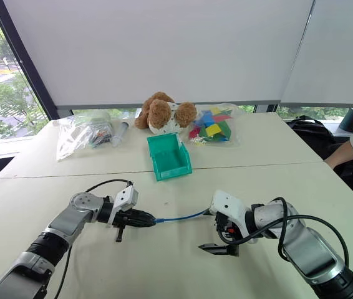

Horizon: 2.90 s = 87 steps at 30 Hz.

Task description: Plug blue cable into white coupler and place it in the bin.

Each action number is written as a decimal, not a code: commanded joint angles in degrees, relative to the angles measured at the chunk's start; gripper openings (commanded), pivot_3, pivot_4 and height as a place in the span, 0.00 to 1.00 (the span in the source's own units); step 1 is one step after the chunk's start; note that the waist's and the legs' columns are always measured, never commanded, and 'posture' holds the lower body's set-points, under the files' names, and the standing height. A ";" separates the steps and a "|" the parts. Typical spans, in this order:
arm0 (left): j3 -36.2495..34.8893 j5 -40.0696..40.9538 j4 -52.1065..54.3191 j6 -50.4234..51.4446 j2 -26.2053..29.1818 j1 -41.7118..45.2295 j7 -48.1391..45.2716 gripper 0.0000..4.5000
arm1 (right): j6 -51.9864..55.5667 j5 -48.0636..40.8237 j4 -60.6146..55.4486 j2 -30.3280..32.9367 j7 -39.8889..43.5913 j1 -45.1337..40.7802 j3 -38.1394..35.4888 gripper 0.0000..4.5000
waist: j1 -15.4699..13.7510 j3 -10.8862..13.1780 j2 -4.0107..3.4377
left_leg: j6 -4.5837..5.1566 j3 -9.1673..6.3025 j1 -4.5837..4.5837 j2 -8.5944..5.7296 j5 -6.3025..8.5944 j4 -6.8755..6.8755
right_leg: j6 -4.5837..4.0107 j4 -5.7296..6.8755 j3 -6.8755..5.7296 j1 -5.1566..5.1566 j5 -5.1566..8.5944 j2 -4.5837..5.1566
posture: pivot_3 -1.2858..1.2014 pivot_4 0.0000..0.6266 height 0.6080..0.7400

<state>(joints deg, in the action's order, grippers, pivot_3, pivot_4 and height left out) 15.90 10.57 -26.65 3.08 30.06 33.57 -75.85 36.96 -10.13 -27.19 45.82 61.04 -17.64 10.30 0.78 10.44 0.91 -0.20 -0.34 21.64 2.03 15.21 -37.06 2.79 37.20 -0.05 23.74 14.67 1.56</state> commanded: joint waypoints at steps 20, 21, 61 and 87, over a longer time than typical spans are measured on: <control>-8.25 5.32 22.77 5.58 -6.97 -4.07 15.23 0.01 | 52.13 -27.42 8.08 -40.91 -34.63 -13.31 -33.70 1.00 | -0.08 0.01 -0.01 | -0.01 -0.10 0.67 0.00 -0.01 -0.12 | 0.14 0.16 -0.03 0.63 -0.15 0.03 | 0.52 0.24 1.00; -8.21 5.30 22.73 5.51 -7.00 -4.00 15.37 0.01 | 53.20 -27.68 8.59 -42.81 -35.62 -14.45 -35.39 1.00 | -0.11 0.01 -0.02 | -0.01 -0.09 0.68 -0.01 -0.01 -0.12 | 0.14 0.16 -0.03 0.64 -0.15 0.03 | 0.52 0.24 1.00; -14.95 7.58 35.34 14.63 0.24 -10.46 21.31 0.99 | 52.81 -34.52 14.76 -49.76 -47.88 -25.07 -41.96 0.00 | 0.51 0.07 -0.13 | 0.00 -0.07 0.75 0.01 -0.01 -0.02 | 0.15 0.14 -0.01 0.77 -0.15 0.01 | 0.52 0.24 1.00; -30.35 6.07 28.60 6.36 -4.38 -27.80 40.93 0.99 | 37.02 -36.43 19.36 -40.57 -39.95 -24.39 -27.29 0.00 | 0.08 0.09 -0.13 | 0.00 -0.02 0.78 0.04 -0.01 0.03 | 0.12 0.06 -0.01 0.81 -0.14 0.15 | 0.52 0.24 1.00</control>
<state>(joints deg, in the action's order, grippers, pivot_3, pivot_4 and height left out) -14.61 15.75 4.29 12.59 25.71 4.70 -33.52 74.87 -44.78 -4.78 5.44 21.35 -42.07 -16.77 0.85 10.53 0.78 -0.21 -0.36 22.42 2.07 15.20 -37.03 2.91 37.26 -0.06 24.55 14.53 1.71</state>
